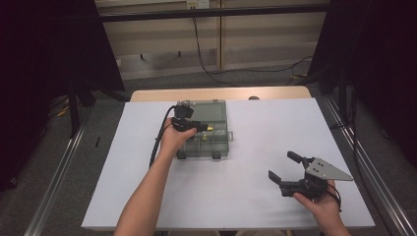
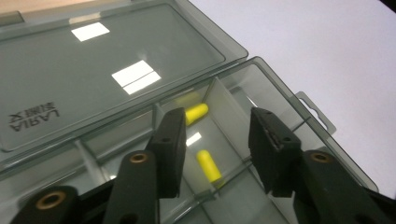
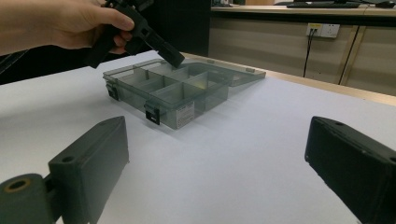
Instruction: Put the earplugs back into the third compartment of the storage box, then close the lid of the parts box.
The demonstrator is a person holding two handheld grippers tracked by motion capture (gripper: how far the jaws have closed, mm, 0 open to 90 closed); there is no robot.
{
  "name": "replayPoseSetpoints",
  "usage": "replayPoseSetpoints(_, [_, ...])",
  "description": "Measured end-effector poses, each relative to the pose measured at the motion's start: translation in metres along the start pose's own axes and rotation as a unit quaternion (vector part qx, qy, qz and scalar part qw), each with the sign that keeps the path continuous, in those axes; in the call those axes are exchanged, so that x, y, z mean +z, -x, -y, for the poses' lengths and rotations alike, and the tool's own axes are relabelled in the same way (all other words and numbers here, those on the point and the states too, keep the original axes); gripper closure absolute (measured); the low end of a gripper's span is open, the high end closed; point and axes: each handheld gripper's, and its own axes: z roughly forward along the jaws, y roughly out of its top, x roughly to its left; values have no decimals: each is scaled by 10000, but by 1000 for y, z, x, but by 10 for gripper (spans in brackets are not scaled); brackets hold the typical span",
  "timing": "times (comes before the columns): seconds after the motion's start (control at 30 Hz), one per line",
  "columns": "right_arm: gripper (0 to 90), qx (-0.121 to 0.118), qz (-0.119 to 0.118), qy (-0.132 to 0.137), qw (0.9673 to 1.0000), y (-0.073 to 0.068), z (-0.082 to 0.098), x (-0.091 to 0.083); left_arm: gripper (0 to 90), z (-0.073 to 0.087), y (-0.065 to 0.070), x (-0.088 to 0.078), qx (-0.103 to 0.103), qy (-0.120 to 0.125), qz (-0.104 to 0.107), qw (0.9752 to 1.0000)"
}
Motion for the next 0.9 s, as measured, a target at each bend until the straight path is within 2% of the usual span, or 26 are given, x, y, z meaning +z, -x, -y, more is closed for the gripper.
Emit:
replayPoseSetpoints(0.13, [59, 32, 5, -25, 10000, 0, 1, 2, 472, 2, -4, -11, -27, 69, -42, 10000])
replayPoseSetpoints(0.23, [59, 33, 16, -31, 10000, 0, 1, 2, 453, 5, -7, -17, -52, 142, -38, 9999])
replayPoseSetpoints(0.43, [59, 44, 30, -58, 10000, 0, 1, 4, 376, 10, -11, -25, -83, 142, -47, 9999])
replayPoseSetpoints(0.5, [59, 47, 30, -71, 10000, 0, 1, 5, 327, 11, -12, -27, -164, 188, -58, 9997])
replayPoseSetpoints(0.57, [58, 46, 30, -83, 10000, 0, 1, 6, 316, 12, -15, -31, -120, 165, -75, 9998])
replayPoseSetpoints(0.7, [57, 94, 49, -129, 9999, 1, 1, 9, 242, 13, -19, -37, -156, 246, -113, 9995])
replayPoseSetpoints(0.9, [57, 121, 91, -232, 9996, 2, 0, 16, 207, 17, -27, -48, -159, 273, -240, 9992])
